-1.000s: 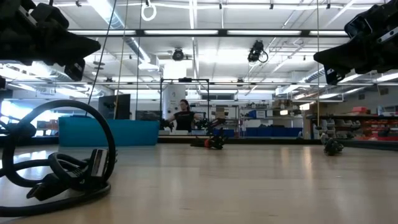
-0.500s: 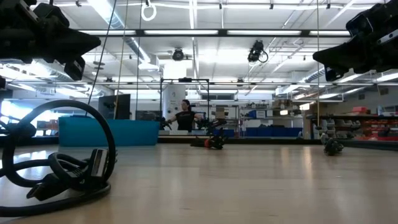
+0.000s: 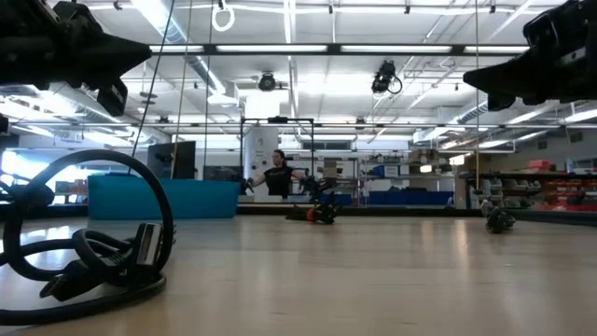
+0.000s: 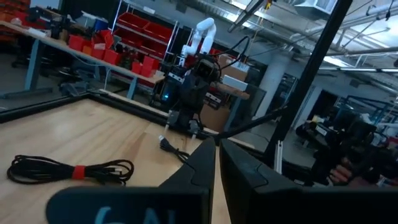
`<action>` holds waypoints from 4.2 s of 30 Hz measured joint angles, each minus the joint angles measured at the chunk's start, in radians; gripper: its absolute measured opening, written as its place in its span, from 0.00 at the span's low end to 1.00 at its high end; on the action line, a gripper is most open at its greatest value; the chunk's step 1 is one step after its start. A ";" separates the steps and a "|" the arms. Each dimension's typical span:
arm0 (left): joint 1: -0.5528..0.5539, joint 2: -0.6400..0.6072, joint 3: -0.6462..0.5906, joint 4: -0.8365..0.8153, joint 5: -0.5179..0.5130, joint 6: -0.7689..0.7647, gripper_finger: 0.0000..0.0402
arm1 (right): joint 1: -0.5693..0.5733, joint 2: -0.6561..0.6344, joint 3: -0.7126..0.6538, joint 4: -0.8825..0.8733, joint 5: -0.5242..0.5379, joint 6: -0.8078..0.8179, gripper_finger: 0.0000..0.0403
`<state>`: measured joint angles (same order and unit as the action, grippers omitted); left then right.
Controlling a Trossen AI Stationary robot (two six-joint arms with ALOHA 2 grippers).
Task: Pick and place USB-C Cables
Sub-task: Put the black charger cable into the blue bin
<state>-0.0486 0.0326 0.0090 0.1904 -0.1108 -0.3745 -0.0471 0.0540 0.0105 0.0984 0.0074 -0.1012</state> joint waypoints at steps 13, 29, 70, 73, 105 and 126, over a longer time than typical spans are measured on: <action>-0.002 0.191 0.269 -0.103 -0.003 0.046 0.18 | 0.000 0.000 0.000 0.177 -0.001 0.319 0.04; -0.163 1.001 0.927 -0.752 -0.018 0.117 0.41 | 0.000 0.000 0.000 0.076 0.035 0.392 0.04; -0.536 1.863 1.349 -0.817 -0.075 0.894 0.58 | 0.001 0.046 -0.001 -0.011 -0.163 0.483 0.07; -0.528 1.886 1.349 -0.820 -0.066 0.895 0.57 | 0.001 0.046 -0.001 -0.010 -0.163 0.484 0.08; -0.457 1.974 1.360 -0.909 -0.038 0.561 0.06 | 0.001 0.046 -0.001 0.005 -0.155 0.457 0.08; -0.185 1.864 1.664 -1.419 -0.292 0.122 0.05 | 0.001 0.046 -0.002 0.014 -0.156 0.536 0.08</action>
<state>-0.2335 1.8963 1.6730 -1.2289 -0.4030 -0.2526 -0.0460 0.1001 0.0090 0.1120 -0.1486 0.4345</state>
